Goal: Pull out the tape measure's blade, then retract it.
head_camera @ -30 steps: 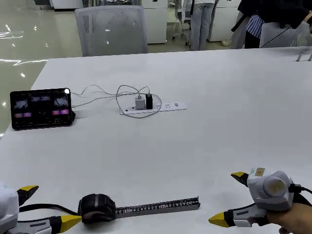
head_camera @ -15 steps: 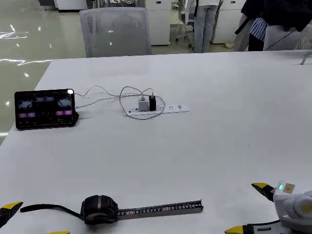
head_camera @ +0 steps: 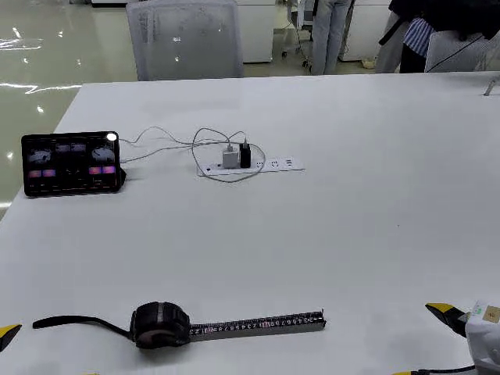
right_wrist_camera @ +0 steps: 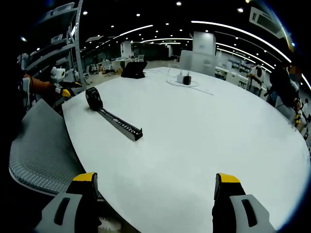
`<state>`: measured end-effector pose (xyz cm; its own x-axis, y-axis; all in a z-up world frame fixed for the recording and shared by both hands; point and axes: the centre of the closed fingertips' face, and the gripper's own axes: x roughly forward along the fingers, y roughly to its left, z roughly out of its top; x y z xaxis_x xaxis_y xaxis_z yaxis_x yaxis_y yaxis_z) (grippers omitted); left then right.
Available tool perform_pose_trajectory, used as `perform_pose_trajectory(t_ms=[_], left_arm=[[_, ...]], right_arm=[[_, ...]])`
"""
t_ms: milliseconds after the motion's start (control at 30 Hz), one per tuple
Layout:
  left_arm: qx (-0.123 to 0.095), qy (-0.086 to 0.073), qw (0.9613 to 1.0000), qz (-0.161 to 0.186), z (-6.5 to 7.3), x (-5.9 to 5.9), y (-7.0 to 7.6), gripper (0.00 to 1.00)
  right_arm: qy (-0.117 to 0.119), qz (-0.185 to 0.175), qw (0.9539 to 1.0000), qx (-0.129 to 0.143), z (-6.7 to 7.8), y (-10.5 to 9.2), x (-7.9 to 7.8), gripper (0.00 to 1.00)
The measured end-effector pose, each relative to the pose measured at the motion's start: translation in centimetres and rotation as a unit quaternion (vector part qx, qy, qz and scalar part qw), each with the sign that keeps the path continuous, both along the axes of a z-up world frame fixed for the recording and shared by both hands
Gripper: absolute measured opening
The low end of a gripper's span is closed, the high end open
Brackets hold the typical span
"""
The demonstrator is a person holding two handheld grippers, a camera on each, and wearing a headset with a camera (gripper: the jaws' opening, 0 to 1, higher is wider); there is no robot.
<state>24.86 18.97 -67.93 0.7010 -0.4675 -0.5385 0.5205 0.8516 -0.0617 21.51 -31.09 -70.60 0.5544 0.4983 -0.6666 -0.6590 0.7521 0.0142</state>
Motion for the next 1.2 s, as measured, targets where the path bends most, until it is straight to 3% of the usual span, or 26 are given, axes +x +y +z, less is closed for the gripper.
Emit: perform_pose_trajectory(t_ms=[367,467,667,1033,1200], left_arm=[[0.013,0.004,0.9999,-0.010,-0.4,-0.8,-0.4,0.99],[0.001,-0.003,1.0000,-0.003,0.1,-0.6,-0.5,0.99],[0.000,-0.006,1.0000,-0.006,0.2,-0.6,-0.8,0.99],[0.004,0.004,1.0000,-0.006,-0.5,-1.4,-0.8,0.99],[-0.002,0.003,1.0000,-0.002,-0.4,-1.2,-1.0,0.99]], right_arm=[[-0.004,0.004,1.0000,-0.006,-0.1,-0.6,-1.0,0.99],[-0.001,0.003,1.0000,-0.005,-0.2,-0.6,-1.3,0.99],[0.001,-0.005,1.0000,-0.001,-0.2,-0.7,-1.5,0.99],[0.000,0.003,1.0000,-0.001,-0.4,-0.3,-1.5,0.99],[-0.002,0.010,0.9999,-0.005,-0.5,-0.3,-1.6,0.99]])
